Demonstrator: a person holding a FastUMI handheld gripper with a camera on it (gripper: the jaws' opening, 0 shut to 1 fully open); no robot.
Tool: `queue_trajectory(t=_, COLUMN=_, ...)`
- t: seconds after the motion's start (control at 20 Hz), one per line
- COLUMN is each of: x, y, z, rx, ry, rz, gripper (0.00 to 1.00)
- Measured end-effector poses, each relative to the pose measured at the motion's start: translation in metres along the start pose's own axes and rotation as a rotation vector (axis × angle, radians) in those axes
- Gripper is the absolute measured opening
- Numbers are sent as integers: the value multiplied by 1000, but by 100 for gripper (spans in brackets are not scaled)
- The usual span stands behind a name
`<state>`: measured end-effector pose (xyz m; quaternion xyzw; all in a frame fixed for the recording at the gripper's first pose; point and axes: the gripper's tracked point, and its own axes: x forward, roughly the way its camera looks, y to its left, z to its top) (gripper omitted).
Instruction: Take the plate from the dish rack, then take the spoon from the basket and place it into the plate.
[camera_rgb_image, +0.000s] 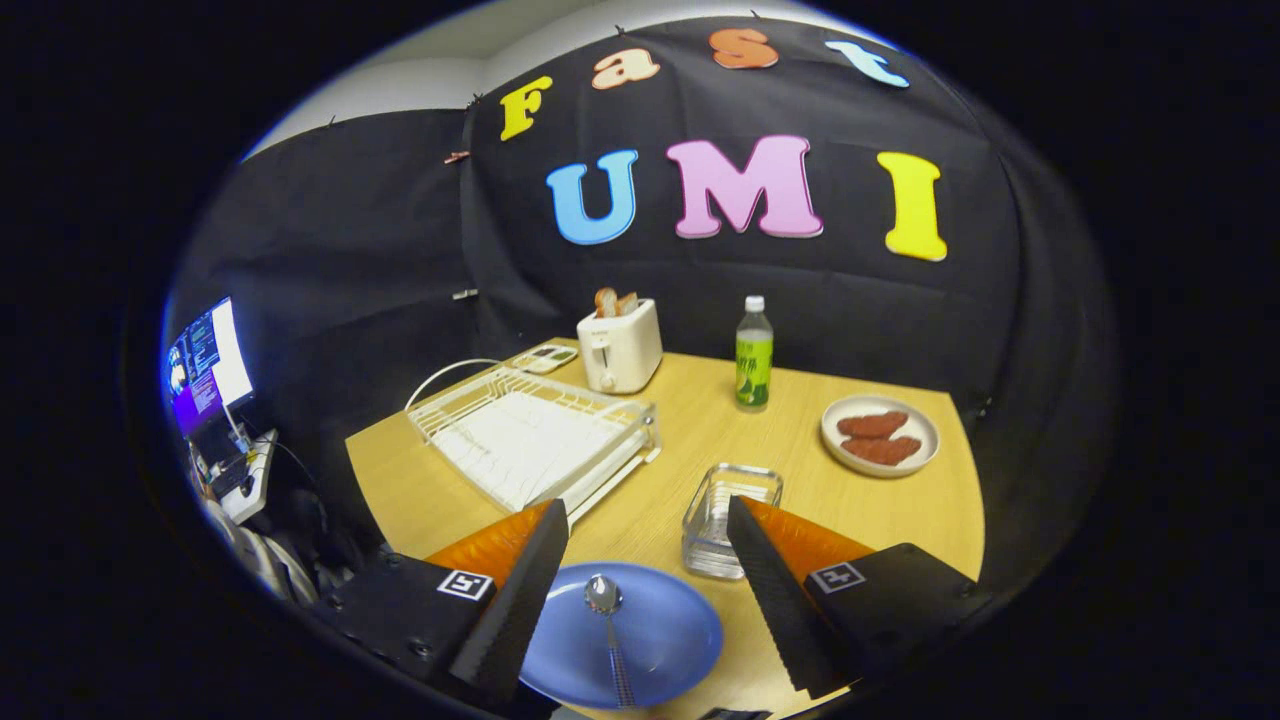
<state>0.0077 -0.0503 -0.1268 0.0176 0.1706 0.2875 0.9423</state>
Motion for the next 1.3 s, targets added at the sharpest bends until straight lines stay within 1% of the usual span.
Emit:
queue_trajectory(t=0.1, x=-9, y=-6, z=33, rx=-2, ry=-60, rz=-50, gripper=98)
queue_trajectory(t=0.25, x=-22, y=-20, z=73, rx=17, ry=-109, rz=-142, gripper=98)
queue_trajectory(t=0.5, x=-50, y=-48, z=135, rx=43, ry=-232, rz=-354, gripper=98)
queue_trajectory(t=0.7, x=-68, y=-54, z=161, rx=99, ry=-290, rz=-511, gripper=98)
queue_trajectory(t=0.8, x=-81, y=-52, z=166, rx=117, ry=-321, rz=-573, gripper=98)
queue_trajectory(t=0.95, x=-96, y=-49, z=159, rx=122, ry=-342, rz=-658, gripper=98)
queue_trajectory(t=1.15, x=-101, y=-39, z=148, rx=142, ry=-336, rz=-714, gripper=98)
queue_trajectory(t=1.3, x=-100, y=-27, z=149, rx=142, ry=-343, rz=-724, gripper=98)
